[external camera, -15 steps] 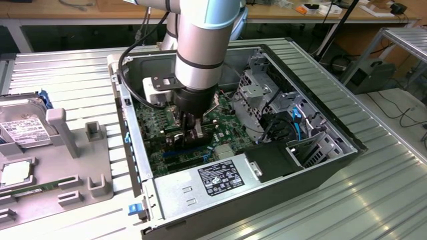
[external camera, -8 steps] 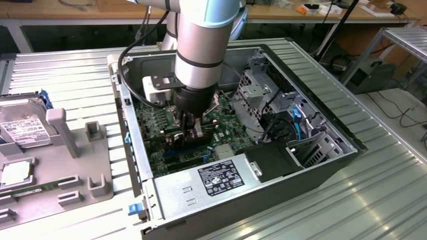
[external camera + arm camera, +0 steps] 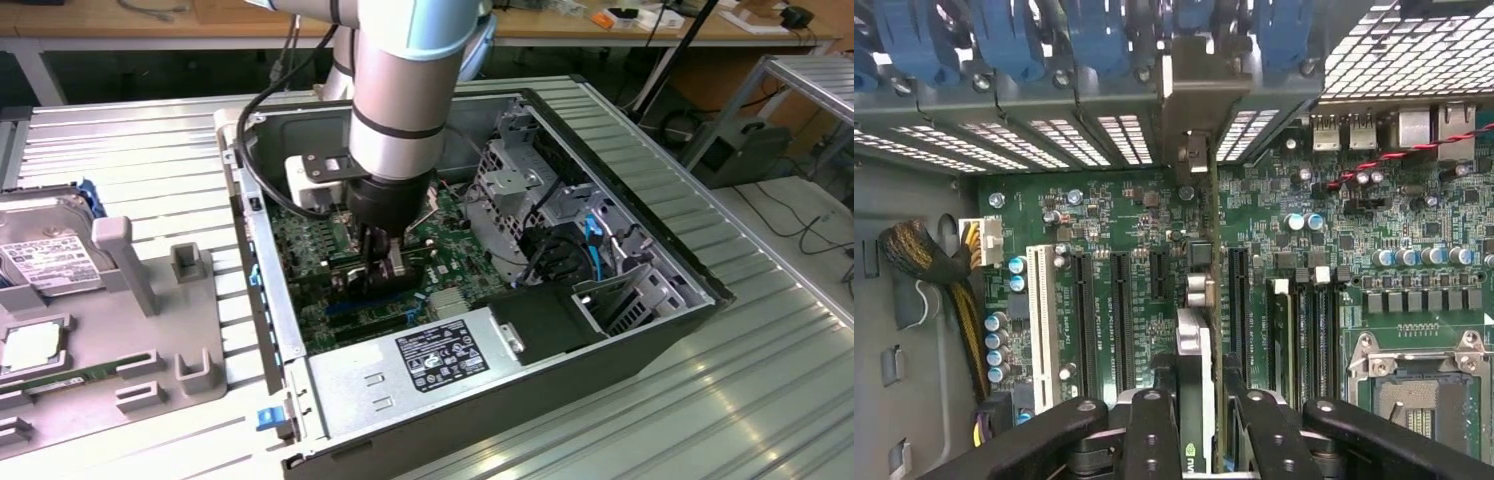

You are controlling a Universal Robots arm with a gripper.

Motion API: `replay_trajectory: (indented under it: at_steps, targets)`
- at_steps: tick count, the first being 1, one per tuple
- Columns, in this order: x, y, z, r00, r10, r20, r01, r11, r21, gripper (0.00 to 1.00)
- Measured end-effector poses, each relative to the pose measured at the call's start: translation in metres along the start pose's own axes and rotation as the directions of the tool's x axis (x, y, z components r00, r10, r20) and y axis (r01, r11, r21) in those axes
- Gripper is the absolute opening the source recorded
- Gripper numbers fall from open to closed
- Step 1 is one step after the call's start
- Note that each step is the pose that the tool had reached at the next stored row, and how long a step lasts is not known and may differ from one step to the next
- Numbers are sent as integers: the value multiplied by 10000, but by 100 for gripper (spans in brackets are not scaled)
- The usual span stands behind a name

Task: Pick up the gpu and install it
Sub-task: 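Insert the gpu into the slot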

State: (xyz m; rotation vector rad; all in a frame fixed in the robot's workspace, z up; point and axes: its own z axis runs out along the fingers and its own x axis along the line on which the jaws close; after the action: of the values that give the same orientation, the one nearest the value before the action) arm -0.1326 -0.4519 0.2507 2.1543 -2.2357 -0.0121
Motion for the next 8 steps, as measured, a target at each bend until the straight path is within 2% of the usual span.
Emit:
replay_trajectory:
  at_steps: [5,8]
  targets:
    - [-1,4,34,10000,1,2,-1,10000,58,27]
    - [-1,5,38,10000,1,5,-1,10000,70,27]
